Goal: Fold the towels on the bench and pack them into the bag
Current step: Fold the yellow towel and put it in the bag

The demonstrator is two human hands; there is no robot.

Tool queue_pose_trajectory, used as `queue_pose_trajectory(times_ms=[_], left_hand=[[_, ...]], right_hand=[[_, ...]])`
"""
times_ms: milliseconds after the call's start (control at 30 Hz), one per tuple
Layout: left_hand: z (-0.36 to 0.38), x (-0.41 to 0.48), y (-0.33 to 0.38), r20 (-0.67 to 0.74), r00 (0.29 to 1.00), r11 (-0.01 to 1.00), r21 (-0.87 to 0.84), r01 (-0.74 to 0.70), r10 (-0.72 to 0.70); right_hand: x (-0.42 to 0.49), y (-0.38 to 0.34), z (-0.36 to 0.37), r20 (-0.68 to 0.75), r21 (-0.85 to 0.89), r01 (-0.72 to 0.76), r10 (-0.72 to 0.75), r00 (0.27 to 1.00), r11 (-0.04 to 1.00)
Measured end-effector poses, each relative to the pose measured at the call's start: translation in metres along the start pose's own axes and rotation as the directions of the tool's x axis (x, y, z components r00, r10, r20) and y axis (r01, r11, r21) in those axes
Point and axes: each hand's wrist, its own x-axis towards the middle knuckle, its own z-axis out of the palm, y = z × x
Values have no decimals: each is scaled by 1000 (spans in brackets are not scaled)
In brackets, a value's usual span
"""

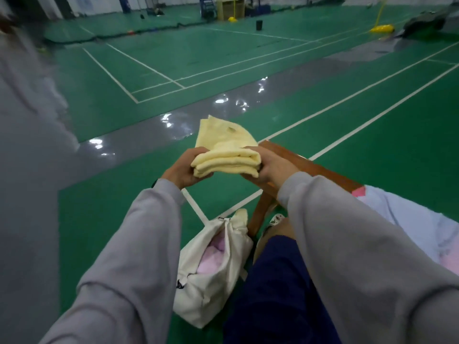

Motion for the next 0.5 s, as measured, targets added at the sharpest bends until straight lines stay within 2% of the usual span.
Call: queue_pose_trajectory(times_ms=[100, 200, 267, 433, 500], left_hand=[[-23, -19, -27, -45, 998, 999, -4, 40, -40], [-50, -23, -50, -95, 991, 995, 24, 102, -99], [-63, -23, -59, -124, 983, 988, 48, 145, -138], [-73, -9, -60, -118, 979, 981, 87, 176, -165], [-76, 2, -57, -123, 977, 978, 95, 187, -175]], right_hand=[[10, 38, 21, 171, 96, -131, 114, 979, 987], [20, 61, 32, 223, 68, -200, 180, 958, 977], [35, 68, 34, 189, 14, -223, 216, 958, 975], [81, 70, 31, 12, -108, -195, 198, 980, 975], [87, 65, 32, -13, -137, -195, 195, 981, 971]])
